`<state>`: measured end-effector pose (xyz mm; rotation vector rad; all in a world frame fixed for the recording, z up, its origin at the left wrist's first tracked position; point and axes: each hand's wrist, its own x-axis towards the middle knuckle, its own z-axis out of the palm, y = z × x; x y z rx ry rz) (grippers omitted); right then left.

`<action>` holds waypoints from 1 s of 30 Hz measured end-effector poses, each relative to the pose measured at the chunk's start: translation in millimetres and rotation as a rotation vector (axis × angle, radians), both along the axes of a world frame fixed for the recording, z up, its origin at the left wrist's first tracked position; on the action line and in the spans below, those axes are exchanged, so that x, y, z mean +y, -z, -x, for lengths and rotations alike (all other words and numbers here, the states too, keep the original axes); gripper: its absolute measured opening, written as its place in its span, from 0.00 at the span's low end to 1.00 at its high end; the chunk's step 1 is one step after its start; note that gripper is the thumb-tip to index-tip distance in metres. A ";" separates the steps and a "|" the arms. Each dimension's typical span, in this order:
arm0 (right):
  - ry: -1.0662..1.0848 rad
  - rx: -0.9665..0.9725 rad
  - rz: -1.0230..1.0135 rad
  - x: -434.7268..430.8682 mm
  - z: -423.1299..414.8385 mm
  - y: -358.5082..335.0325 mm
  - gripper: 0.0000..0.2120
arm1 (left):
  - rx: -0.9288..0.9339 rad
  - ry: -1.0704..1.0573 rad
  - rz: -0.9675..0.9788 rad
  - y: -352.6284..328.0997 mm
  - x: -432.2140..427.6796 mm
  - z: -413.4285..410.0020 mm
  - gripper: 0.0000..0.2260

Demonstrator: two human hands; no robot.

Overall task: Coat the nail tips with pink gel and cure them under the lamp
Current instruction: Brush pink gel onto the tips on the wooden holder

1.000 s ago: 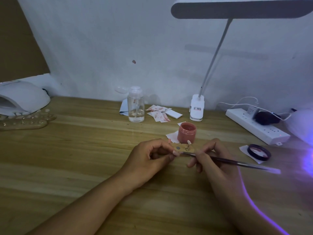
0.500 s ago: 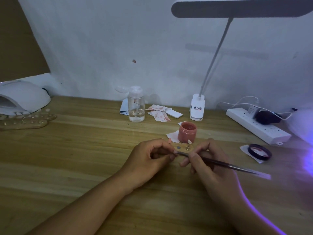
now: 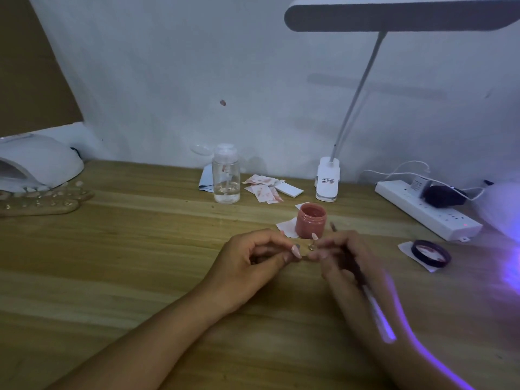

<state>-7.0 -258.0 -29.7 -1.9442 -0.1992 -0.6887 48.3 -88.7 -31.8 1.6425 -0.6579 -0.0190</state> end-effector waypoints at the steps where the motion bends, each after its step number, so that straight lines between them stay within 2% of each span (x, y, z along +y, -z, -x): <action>1: -0.003 0.003 0.028 1.2 -1.2 2.1 0.16 | -0.004 0.009 -0.001 -0.5 -0.9 0.9 0.07; 4: -0.037 -0.032 0.117 5.2 -4.5 7.0 0.28 | -0.001 0.025 -0.014 -1.5 -2.8 3.3 0.07; 6: -0.067 -0.039 0.091 5.1 -6.9 9.3 0.36 | 0.000 0.018 -0.035 -3.0 -2.6 5.1 0.07; 8: -0.035 -0.119 0.157 5.2 -8.7 10.7 0.40 | -0.014 0.004 -0.071 -3.5 -2.5 7.5 0.08; 10: -0.004 -0.175 0.202 3.6 -11.5 15.0 0.39 | -0.043 -0.005 -0.107 -3.5 -3.1 9.7 0.09; 13: -0.045 -0.149 0.118 1.5 -15.1 17.6 0.28 | -0.096 -0.014 -0.159 -3.6 -3.6 12.1 0.12; 17: 0.047 -0.256 0.301 1.0 -9.8 13.7 0.30 | -0.192 -0.055 -0.251 -2.3 -2.2 13.8 0.12; 21: 0.060 -0.251 0.265 -4.0 -4.7 8.8 0.25 | -0.352 -0.460 -0.326 -2.2 9.0 -1.3 0.13; 23: 0.069 -0.245 0.290 -7.1 -4.0 6.0 0.26 | -0.286 -0.626 -0.402 -2.7 21.5 -14.3 0.18; 26: 0.082 -0.227 0.307 -12.8 -4.6 4.2 0.26 | -0.085 -0.553 -0.624 -0.3 30.4 -24.2 0.29; 30: 0.095 -0.214 0.299 -14.1 -9.5 6.0 0.27 | -0.118 -0.436 -0.670 2.8 27.0 -21.9 0.23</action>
